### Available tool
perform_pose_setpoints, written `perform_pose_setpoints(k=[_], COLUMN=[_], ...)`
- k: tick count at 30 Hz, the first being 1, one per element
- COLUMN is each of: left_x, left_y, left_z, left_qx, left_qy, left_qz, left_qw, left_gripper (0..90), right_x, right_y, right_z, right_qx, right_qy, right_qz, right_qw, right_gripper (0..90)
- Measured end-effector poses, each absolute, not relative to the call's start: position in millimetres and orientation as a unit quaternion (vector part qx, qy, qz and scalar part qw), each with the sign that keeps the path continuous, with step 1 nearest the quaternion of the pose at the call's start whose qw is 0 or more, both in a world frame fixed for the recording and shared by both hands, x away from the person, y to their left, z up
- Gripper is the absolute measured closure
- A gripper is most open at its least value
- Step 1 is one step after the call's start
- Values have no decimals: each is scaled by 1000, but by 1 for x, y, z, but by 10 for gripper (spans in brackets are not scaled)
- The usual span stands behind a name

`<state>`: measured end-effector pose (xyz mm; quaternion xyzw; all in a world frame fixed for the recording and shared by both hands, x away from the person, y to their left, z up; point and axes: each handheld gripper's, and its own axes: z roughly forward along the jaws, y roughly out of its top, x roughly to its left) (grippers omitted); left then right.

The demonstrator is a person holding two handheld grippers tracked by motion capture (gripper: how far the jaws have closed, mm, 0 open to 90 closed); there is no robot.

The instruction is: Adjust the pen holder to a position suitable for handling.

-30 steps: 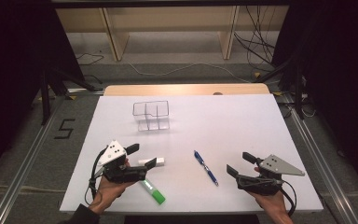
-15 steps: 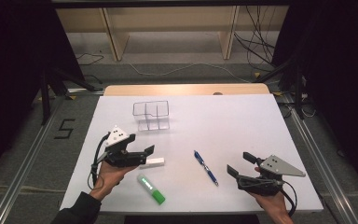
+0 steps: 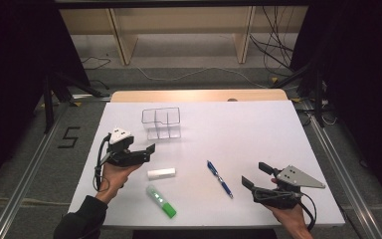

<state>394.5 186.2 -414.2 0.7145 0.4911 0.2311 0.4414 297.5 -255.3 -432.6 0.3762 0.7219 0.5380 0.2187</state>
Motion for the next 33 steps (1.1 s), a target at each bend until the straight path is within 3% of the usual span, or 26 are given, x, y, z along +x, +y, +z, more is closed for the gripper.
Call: perform_pose_setpoints(k=[4, 9, 14, 16, 18, 23, 33], left_x=[404, 414, 426, 431, 436, 446, 469], left_y=[193, 201, 208, 210, 210, 211, 210], left_z=[-416, -420, -425, -427, -427, -429, -439], left_qx=[708, 704, 689, 686, 681, 682, 682], left_qy=[507, 524, 545, 551, 556, 555, 562], left_qz=[239, 247, 253, 256, 256, 259, 250], left_qw=[429, 411, 404, 401, 403, 399, 395], left_gripper=[146, 218, 366, 479, 509, 684, 884], right_x=[297, 298, 298, 298, 299, 299, 299], right_y=[-255, -254, -254, -254, -254, -254, -254], right_z=[-433, -434, -434, -434, -434, -435, -435], right_qx=[378, 378, 378, 378, 378, 379, 380], right_qy=[723, 723, 723, 723, 723, 725, 726], right_qz=[537, 538, 537, 537, 537, 535, 534], right_qw=[216, 212, 213, 213, 213, 212, 208], right_gripper=[231, 235, 238, 240, 241, 244, 251])
